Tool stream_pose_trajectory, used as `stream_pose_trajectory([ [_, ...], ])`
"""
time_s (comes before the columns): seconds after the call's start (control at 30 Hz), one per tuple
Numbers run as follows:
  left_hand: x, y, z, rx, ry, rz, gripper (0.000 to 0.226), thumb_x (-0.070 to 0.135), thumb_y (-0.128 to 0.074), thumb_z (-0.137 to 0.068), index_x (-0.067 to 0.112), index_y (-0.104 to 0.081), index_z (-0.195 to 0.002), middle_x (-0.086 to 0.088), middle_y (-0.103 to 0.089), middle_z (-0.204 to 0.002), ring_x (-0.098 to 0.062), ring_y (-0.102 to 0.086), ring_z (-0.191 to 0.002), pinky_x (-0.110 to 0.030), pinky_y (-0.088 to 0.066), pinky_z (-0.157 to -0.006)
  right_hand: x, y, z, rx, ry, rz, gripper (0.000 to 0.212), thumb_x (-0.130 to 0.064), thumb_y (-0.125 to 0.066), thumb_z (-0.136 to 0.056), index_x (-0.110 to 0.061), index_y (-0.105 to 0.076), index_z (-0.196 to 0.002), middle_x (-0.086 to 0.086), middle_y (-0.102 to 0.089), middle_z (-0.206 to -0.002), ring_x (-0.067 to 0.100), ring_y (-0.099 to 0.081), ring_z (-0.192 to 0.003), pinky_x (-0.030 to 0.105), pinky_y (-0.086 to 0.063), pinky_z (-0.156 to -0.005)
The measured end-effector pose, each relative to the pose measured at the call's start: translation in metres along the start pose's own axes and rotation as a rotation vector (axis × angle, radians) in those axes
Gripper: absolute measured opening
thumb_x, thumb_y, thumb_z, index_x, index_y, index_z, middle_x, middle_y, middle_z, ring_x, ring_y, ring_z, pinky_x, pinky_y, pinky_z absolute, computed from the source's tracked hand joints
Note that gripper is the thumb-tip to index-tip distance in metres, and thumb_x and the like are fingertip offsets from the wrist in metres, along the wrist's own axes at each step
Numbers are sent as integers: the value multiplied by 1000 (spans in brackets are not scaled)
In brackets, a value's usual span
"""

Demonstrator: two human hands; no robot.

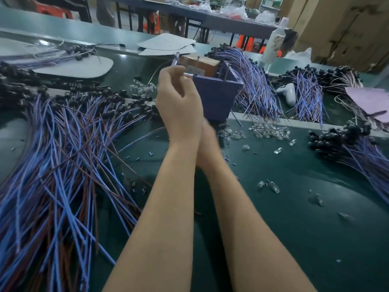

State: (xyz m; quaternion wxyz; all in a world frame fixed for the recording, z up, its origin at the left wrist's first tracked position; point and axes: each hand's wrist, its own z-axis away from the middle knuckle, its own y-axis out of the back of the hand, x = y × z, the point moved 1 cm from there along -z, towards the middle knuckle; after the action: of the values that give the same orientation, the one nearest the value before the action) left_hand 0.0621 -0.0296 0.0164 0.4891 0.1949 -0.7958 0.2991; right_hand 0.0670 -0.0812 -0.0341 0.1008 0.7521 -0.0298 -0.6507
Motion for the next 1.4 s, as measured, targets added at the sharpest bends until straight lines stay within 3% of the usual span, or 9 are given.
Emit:
stream_pose_trajectory([
  [0.13, -10, -6, 9, -107, 22, -140, 14, 13, -47, -95, 12, -55, -85, 8, -54, -70, -2, -50, -61, -22, -43, -65, 1, 70, -1, 385, 72, -63, 13, -1, -60, -86, -12, -62, -92, 9, -66, -91, 23, -65, -84, 30, -55, -77],
  [0.27, -18, -27, 30, -794, 440, -224, 56, 52, -37, -97, 11, -57, -65, 2, -56, -47, -7, -44, -37, -14, -35, -41, 8, 108, -1, 731, -27, -624, 21, 7, -52, -91, -14, -50, -85, 6, -54, -88, 14, -57, -75, 17, -55, -66],
  [0.37, -30, -36, 50, -1124, 678, -375, 67, 60, -28, -96, 4, -61, -81, -3, -65, -53, -7, -44, -35, -11, -32, -37, 11, 123, 2, 882, -53, -815, 23, 8, -52, -91, -13, -45, -85, 11, -52, -98, 16, -57, -76, 17, -55, -63],
  [0.63, -55, -30, 38, -437, 793, 525, 27, 23, -38, -103, 11, -57, -88, 7, -48, -52, -2, -39, -42, -13, -34, -41, 23, 134, 2, 1034, -59, -947, 21, 4, -58, -89, -5, -45, -102, 10, -54, -93, 9, -56, -61, 17, -54, -62],
  [0.73, -56, -31, 40, -443, 787, 525, 30, 21, -40, -102, 9, -60, -84, 8, -58, -53, 0, -49, -45, -12, -45, -47, 19, 117, 1, 811, -121, -984, 12, -7, -61, -91, -5, -55, -81, 2, -63, -63, 7, -60, -50, 16, -54, -55],
  [0.87, -55, -38, 53, -573, 788, 462, 32, 16, -39, -102, 7, -60, -81, 6, -61, -50, 1, -54, -43, -12, -49, -50, 18, 82, 1, 439, -124, -494, 26, -14, -55, -95, -11, -62, -69, -1, -63, -57, 9, -58, -53, 17, -51, -54],
  [0.97, -55, -36, 49, -496, 728, 416, 31, 18, -40, -102, 9, -58, -78, 9, -51, -47, -1, -39, -40, -12, -35, -42, 21, 82, 2, 509, -24, -280, 32, -19, -50, -98, -15, -62, -68, 1, -59, -63, 10, -53, -58, 18, -48, -58],
  [1.23, -57, -12, 21, -110, 666, 570, 31, 24, -40, -102, 10, -60, -83, 6, -48, -54, -2, -40, -44, -13, -36, -44, 25, 113, 4, 823, -84, -720, 33, -25, -47, -99, -13, -56, -70, -10, -58, -44, 0, -53, -42, 15, -44, -46],
  [1.4, -56, -18, 27, -209, 662, 494, 34, 23, -39, -103, 8, -62, -84, 9, -53, -49, 0, -44, -43, -13, -39, -45, 21, 100, 3, 561, -98, -849, 18, -15, -54, -95, -10, -58, -78, -5, -65, -55, 5, -60, -54, 16, -54, -59],
])
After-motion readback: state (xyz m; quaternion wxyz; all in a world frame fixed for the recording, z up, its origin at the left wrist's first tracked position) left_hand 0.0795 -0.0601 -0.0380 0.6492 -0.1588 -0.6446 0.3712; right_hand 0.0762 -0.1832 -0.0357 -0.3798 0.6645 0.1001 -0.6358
